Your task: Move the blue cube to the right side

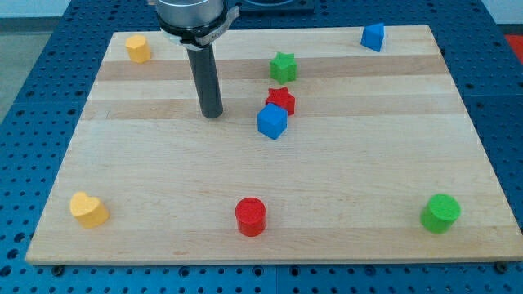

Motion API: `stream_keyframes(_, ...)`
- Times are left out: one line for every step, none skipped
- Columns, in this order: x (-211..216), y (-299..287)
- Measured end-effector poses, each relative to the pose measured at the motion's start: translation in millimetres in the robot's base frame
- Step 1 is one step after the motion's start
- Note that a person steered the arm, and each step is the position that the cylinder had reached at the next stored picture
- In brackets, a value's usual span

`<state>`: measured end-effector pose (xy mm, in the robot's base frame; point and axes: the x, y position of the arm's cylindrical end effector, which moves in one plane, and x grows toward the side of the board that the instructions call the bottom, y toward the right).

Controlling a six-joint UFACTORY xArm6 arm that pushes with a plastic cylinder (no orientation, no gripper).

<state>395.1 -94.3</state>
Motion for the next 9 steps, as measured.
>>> stream_keyframes(0.0,0.0)
stream_keyframes(10.5,25.6)
stream_keyframes(11.3,43.9)
stream_keyframes(16.1,48.6)
stream_keyframes(30.7,71.8)
stream_keyframes(30.7,71.8)
stream_keyframes(46.7,84.8)
stream_keyframes(54.3,96.0)
stream_keyframes(53.9,96.1)
